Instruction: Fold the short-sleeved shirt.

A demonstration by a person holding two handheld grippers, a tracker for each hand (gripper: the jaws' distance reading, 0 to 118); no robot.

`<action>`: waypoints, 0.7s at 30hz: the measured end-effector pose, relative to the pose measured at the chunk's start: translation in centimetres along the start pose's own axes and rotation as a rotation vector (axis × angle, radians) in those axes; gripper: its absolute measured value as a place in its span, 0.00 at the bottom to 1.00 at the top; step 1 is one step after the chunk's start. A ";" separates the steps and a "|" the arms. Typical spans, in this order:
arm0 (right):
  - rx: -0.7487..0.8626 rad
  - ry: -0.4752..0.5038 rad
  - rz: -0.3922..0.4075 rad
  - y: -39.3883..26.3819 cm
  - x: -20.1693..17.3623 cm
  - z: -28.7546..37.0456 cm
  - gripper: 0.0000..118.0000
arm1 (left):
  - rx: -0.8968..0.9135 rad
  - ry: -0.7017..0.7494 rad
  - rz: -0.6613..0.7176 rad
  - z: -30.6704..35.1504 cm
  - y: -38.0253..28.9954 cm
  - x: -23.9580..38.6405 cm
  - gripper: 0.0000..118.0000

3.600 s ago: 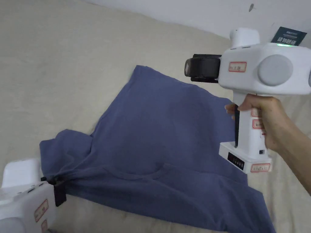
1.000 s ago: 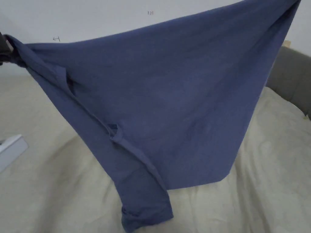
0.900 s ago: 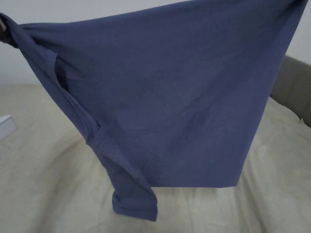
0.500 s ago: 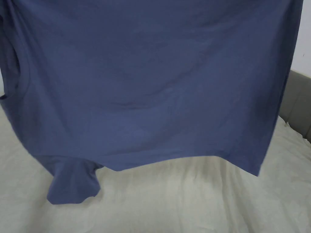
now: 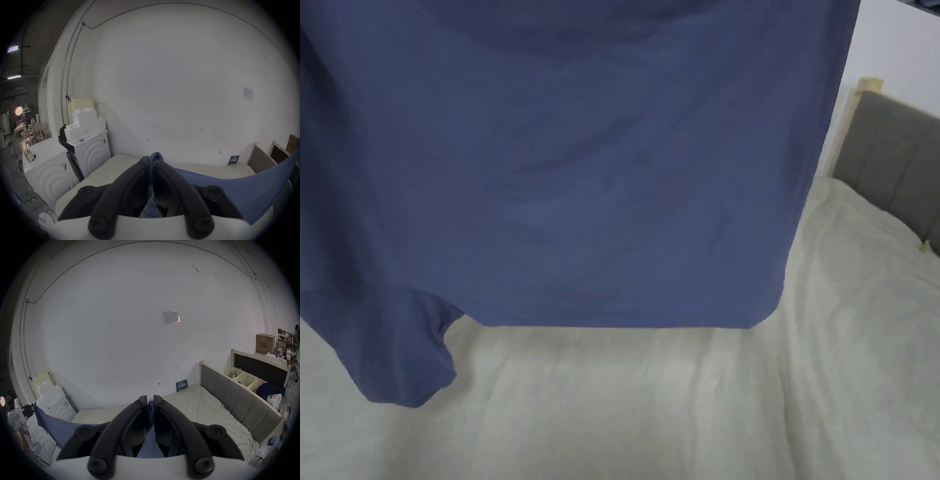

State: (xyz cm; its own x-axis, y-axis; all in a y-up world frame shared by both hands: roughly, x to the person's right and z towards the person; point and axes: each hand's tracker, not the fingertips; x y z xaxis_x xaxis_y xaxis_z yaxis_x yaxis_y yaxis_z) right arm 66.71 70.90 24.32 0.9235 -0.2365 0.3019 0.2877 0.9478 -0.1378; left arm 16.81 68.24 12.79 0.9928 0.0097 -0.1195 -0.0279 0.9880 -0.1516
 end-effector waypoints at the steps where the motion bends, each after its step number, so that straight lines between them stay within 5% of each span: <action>1: -0.002 -0.004 0.010 -0.1 -0.3 -1.3 0.11 | 0.015 0.010 0.033 -0.9 -0.1 0.3 0.02; 9: -0.007 -0.004 -0.001 -0.4 -1.1 -12.1 0.11 | 0.052 0.076 0.160 -9.3 -0.6 2.3 0.02; 21: 0.037 -0.036 -0.035 -5.6 -1.3 -21.1 0.11 | 0.101 0.071 0.115 -16.9 -3.4 6.7 0.02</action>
State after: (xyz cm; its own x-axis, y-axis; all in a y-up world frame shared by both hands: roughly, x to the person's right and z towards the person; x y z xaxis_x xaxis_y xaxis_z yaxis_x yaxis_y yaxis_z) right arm 69.23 61.40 4.74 0.9032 -0.2619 0.3400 0.3090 0.9466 -0.0918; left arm 21.61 62.31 -4.07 0.9730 0.1159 -0.1997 -0.1252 0.9915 -0.0342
